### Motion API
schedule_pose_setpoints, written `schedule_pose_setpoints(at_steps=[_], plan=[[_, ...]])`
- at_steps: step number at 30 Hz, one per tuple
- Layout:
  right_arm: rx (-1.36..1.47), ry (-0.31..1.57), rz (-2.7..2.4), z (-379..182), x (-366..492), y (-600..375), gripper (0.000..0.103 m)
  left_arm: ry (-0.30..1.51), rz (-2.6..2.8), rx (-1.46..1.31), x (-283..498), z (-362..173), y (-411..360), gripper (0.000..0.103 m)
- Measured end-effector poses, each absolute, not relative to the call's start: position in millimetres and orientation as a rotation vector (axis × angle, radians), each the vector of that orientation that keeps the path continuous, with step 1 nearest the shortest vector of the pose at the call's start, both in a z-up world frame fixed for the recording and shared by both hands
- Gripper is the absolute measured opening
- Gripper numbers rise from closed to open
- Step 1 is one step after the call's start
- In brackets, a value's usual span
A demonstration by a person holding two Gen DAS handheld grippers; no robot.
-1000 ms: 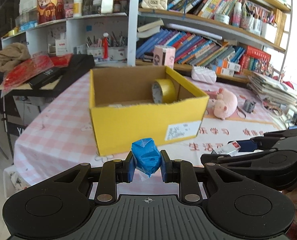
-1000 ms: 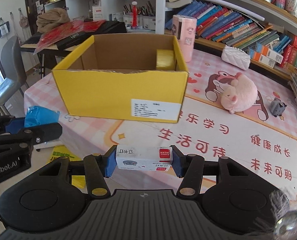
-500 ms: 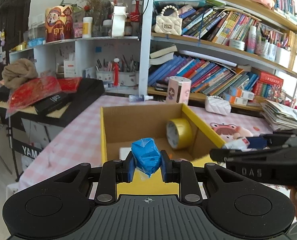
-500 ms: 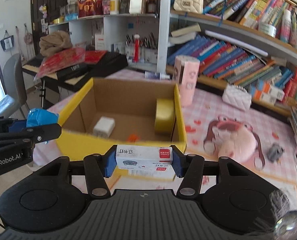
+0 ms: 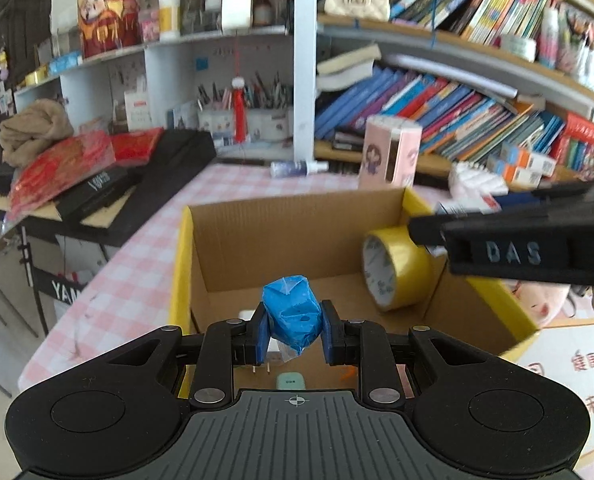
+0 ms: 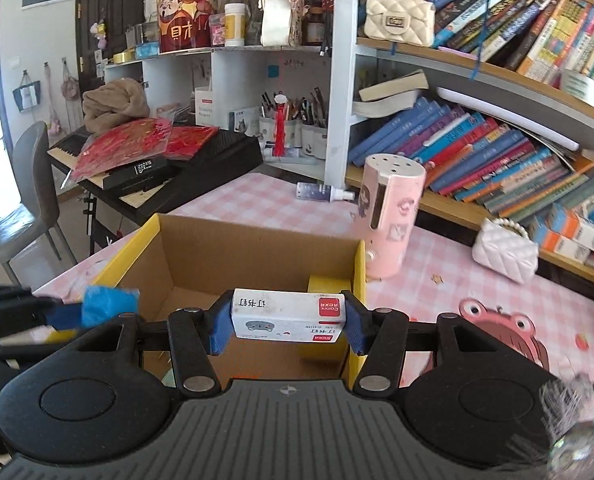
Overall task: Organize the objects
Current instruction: 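Carry the blue toy and white box with both tools over the yellow box, then open the left tool dropping the blue toy while right tool releases the white box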
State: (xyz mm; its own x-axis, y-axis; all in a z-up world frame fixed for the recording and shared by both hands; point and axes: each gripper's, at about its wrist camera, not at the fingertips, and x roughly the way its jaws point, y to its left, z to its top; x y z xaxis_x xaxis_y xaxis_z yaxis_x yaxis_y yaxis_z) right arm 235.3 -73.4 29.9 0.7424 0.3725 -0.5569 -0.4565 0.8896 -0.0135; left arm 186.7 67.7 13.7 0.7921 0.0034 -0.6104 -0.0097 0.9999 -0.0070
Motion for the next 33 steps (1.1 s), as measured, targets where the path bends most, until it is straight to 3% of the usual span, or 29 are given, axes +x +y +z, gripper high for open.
schedule_pose_setpoints(at_steps=[27,29,31,33], plan=[[-0.38,0.754,0.682,-31,323,7,0.052,0.899,0.054,-0.003,237,-34,60,0.027],[-0.383,0.77,0.7,-32,324,10,0.052,0.892,0.063,-0.004,236,-34,59,0.032],[-0.396,0.782,0.713,-33,325,12,0.052,0.881,0.069,-0.009,234,-32,60,0.051],[-0.402,0.802,0.714,-35,327,14,0.052,0.868,0.075,-0.009,231,-30,60,0.056]])
